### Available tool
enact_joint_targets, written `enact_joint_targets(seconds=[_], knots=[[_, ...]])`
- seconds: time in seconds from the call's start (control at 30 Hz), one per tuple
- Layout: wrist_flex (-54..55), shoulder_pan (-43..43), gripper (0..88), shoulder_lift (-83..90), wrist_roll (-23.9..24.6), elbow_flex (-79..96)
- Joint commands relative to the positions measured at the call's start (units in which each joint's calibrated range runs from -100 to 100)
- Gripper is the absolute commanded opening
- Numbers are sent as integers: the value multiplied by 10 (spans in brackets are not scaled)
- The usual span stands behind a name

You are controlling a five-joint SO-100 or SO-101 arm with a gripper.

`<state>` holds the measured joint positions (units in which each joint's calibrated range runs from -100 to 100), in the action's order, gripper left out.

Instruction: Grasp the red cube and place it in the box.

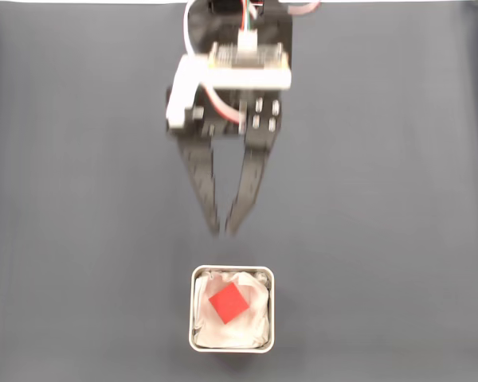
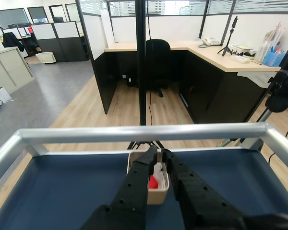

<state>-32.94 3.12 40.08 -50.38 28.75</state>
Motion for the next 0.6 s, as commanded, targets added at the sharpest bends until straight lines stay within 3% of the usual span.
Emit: enact_joint_targets(seconds=[0.0, 0.17, 0.3, 0.57], knots=[[14, -5, 0, 181, -1, 214], [6, -8, 0, 407, -6, 516], [-62, -3, 0, 535, -8, 666], [-284, -21, 0, 597, 3, 711]])
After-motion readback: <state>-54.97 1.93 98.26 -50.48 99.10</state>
